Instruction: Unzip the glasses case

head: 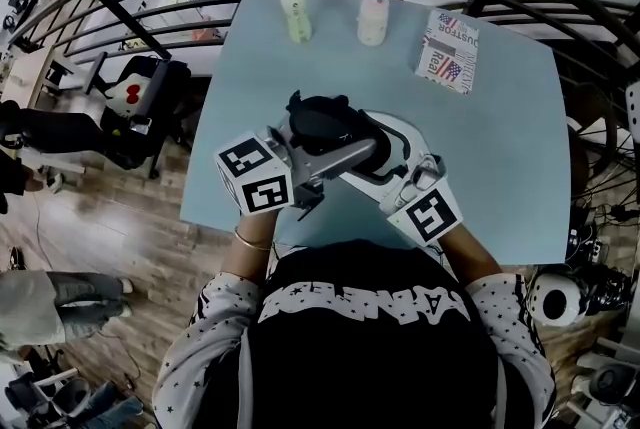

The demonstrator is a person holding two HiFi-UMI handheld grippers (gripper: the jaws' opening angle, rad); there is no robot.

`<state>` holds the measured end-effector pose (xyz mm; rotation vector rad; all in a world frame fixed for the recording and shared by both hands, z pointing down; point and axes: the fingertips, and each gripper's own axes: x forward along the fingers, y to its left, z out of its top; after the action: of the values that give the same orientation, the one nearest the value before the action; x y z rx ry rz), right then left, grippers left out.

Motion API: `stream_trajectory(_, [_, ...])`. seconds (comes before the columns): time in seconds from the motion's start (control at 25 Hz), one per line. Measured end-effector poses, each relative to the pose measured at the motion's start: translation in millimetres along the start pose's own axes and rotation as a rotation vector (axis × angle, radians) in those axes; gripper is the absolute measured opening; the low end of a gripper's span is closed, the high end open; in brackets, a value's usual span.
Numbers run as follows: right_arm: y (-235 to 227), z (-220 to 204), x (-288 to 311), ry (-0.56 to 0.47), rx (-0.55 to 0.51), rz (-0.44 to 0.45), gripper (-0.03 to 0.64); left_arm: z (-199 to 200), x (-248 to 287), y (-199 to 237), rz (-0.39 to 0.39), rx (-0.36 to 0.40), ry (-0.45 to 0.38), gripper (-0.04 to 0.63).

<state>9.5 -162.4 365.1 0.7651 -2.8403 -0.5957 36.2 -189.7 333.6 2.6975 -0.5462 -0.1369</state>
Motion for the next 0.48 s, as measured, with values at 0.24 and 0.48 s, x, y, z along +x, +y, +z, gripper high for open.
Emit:
stream_trajectory(0.24, [3.6,-7.3,2.8,0.027,-0.03,0.012,0.362,-2.9,-2.9,3.8,0.021,-0.038,-0.019,0.0])
stream_trajectory(0.48, [4.1,-6.3,5.9,0.015,-0.046,0.021,0.373,-2.7,-6.9,6.9,0.046,-0.065,-0.03,0.0])
